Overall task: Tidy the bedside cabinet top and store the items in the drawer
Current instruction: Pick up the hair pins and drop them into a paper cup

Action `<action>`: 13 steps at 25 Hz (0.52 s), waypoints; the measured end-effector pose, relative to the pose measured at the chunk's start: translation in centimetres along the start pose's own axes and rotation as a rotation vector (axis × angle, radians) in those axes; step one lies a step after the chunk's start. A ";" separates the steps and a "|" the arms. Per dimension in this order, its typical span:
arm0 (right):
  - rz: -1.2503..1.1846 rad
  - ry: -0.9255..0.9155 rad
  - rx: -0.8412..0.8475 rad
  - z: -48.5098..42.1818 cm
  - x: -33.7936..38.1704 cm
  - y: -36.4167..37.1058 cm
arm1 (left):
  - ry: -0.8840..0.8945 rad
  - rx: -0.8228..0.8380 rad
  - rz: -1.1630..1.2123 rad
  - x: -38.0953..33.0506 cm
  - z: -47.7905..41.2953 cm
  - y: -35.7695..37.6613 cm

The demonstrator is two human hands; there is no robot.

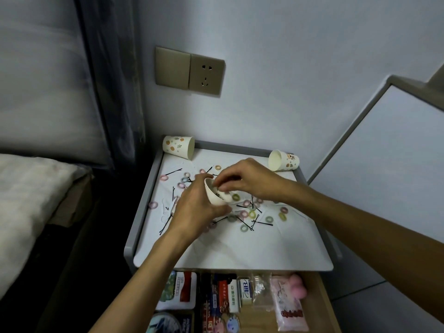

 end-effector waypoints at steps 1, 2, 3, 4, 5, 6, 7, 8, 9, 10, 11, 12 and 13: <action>-0.069 0.032 -0.076 0.4 -0.8 -0.7 | -0.003 -0.006 0.004 0.0 0.1 -0.1; -0.130 0.099 -0.166 0.9 -2.4 -1.4 | -0.006 -0.014 0.017 0.1 0.3 -0.3; -0.146 0.202 -0.237 1.6 -4.4 -1.9 | -0.003 -0.021 0.037 0.2 0.4 -0.5; -0.098 0.339 -0.263 2.3 -6.6 -1.8 | 0.003 -0.024 0.060 0.2 0.4 -0.6; -0.016 0.491 -0.243 3.0 -8.9 -1.3 | 0.007 -0.022 0.078 0.3 0.5 -0.7; 0.049 0.626 -0.207 3.6 -10.9 -0.4 | 0.009 -0.021 0.087 0.3 0.5 -0.7; 0.081 0.719 -0.183 4.0 -12.4 0.4 | 0.010 -0.022 0.083 0.2 0.5 -0.8; 0.092 0.768 -0.180 4.1 -13.2 1.0 | 0.012 -0.024 0.070 0.2 0.5 -0.9; 0.092 0.789 -0.192 4.0 -13.6 1.4 | 0.013 -0.024 0.058 0.1 0.5 -1.0; 0.102 0.804 -0.205 3.8 -13.8 1.6 | 0.014 -0.024 0.053 0.2 0.4 -1.0; 0.131 0.824 -0.212 3.7 -13.9 1.6 | 0.017 -0.024 0.052 0.2 0.3 -1.0; 0.172 0.843 -0.209 3.5 -13.9 1.6 | 0.020 -0.024 0.049 0.3 0.3 -1.0; 0.215 0.854 -0.195 3.2 -13.9 1.6 | 0.021 -0.025 0.045 0.4 0.2 -1.0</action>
Point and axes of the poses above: each hand's wrist, its own z-axis away from the middle knuckle, its own y-axis out of the palm, x = y × z, the point moved 8 cm from there along -z, towards the middle knuckle, and after that the axes turned 7 degrees about x, right-handed, at the moved point
